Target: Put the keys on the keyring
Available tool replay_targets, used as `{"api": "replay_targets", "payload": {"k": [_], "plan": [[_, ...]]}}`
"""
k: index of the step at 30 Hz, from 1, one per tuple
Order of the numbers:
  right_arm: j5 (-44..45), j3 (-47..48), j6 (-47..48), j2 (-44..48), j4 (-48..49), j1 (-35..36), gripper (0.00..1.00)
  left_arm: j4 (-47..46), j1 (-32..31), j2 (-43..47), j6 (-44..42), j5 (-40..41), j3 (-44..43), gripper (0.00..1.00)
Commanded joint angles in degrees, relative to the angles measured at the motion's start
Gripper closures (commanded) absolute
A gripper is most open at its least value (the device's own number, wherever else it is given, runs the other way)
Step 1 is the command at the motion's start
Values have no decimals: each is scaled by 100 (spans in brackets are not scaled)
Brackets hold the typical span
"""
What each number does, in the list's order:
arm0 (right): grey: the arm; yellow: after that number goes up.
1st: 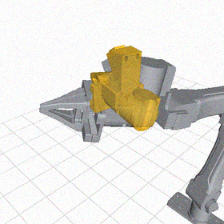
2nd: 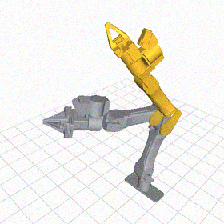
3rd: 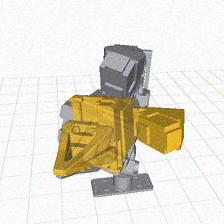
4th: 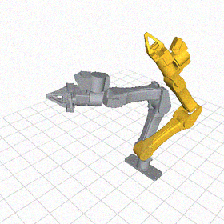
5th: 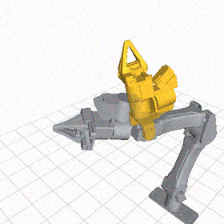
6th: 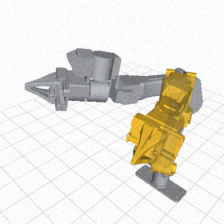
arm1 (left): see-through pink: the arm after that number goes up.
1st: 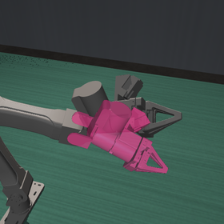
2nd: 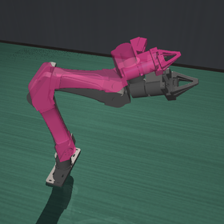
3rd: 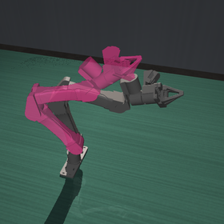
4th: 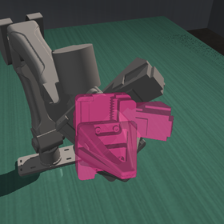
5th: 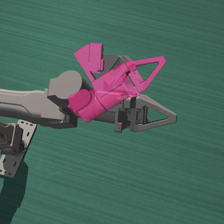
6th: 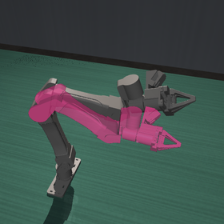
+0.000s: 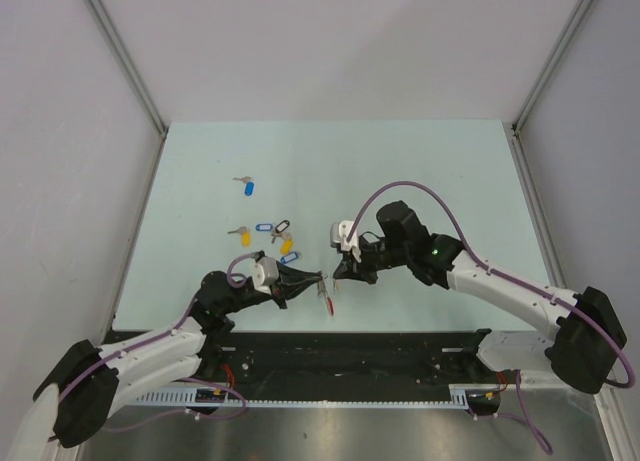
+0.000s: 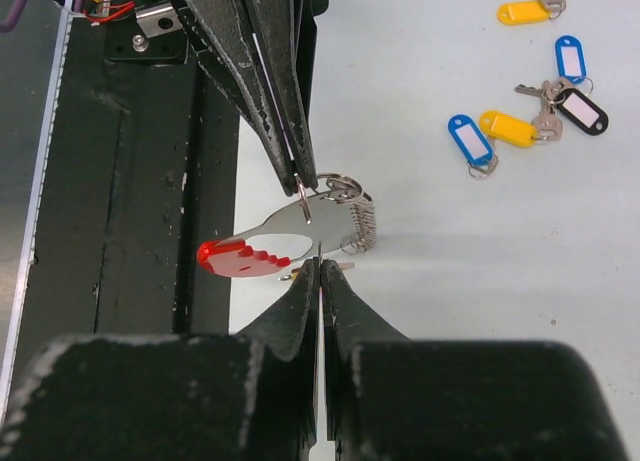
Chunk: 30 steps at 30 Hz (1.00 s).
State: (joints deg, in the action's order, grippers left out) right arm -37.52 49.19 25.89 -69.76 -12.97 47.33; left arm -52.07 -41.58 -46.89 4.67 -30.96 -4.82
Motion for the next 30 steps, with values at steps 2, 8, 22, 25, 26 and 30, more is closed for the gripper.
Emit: {"api": "replay_targets", "payload": {"k": [2,8,22,25,26,30], "plan": [[-80,302,153,-29,67,83,100,-409,36,-22,105,-235,-37,100],[-106,363,197,-20,5,118,100,-391,36,-30,105,-253,-45,100],[-54,407,259,-20,-197,171,100,-435,36,-22,131,-226,-37,100],[-45,407,276,-29,-311,171,100,-426,36,22,122,-174,-19,99],[-45,399,276,-21,-329,171,100,-426,36,31,114,-156,-10,100],[-36,407,285,23,-373,171,100,-374,36,75,87,-156,-10,100]]}}
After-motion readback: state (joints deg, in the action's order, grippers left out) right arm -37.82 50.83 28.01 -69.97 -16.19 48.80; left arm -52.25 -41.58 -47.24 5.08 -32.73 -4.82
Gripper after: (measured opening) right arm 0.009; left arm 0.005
